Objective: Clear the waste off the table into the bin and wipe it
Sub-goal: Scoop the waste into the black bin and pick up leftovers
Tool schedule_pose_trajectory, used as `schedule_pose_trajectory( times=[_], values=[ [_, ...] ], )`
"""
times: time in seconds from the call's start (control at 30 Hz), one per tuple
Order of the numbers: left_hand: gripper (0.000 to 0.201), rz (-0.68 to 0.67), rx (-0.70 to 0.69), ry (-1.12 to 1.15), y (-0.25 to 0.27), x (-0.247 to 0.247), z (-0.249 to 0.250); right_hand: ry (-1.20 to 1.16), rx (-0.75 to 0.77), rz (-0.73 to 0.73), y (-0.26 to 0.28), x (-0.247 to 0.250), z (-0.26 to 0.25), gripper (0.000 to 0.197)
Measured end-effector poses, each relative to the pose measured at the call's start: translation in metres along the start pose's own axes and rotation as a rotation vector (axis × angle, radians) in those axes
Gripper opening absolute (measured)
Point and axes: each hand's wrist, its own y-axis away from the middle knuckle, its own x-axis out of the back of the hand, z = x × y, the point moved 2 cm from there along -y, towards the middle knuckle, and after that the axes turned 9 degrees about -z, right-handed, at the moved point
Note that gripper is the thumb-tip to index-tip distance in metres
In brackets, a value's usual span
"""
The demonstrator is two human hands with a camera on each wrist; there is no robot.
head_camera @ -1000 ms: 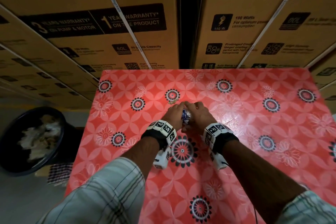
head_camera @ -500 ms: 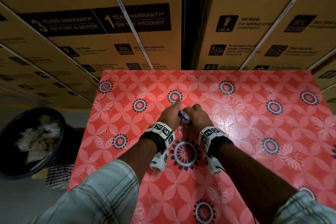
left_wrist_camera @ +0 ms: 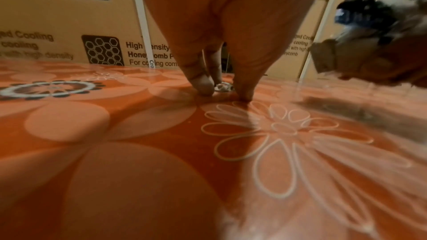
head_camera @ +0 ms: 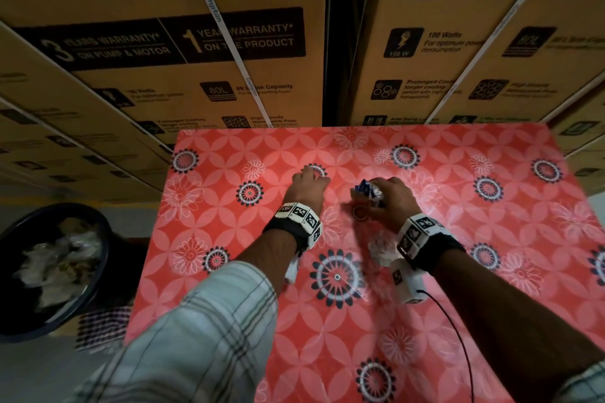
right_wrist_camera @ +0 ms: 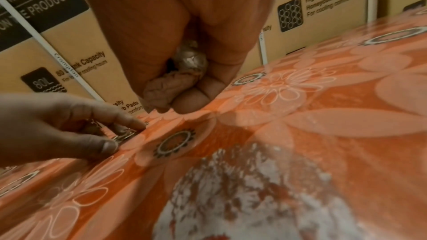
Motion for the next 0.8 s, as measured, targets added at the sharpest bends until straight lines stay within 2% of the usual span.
schedule_pose_trajectory(
  times=[0.17,0.2,0.33,0.43,0.53,0.7,0.8],
  values=[
    [0.029,0.06,-0.143,-0.012,0.004,0.004,0.004,0.023,0.024,0.011,0.009,0.0,0.007,0.048],
    [0.028,0.077,-0.139,0.019,0.006,0.007,0.004,0.029,0.035,0.015,0.01,0.0,0.005,0.048],
    [0.027,0.233,0.022,0.274,0.015,0.011,-0.014,0.017,0.043,0.034,0.014,0.002,-0.002,0.046],
    [0.025,0.261,0.027,0.35,0.017,0.017,-0.02,-0.007,0.041,0.048,0.016,0.003,-0.005,0.047],
    [0.034,0.248,0.029,0.377,0.012,0.023,-0.017,-0.005,0.029,0.049,0.018,0.002,-0.007,0.046],
    [0.027,0.12,-0.04,0.349,0.011,0.02,-0.001,-0.01,0.004,0.104,0.03,0.01,-0.001,0.049],
    [0.025,0.098,-0.091,0.379,0.027,0.004,0.013,-0.012,-0.006,0.151,0.043,0.019,0.008,0.047]
  ],
)
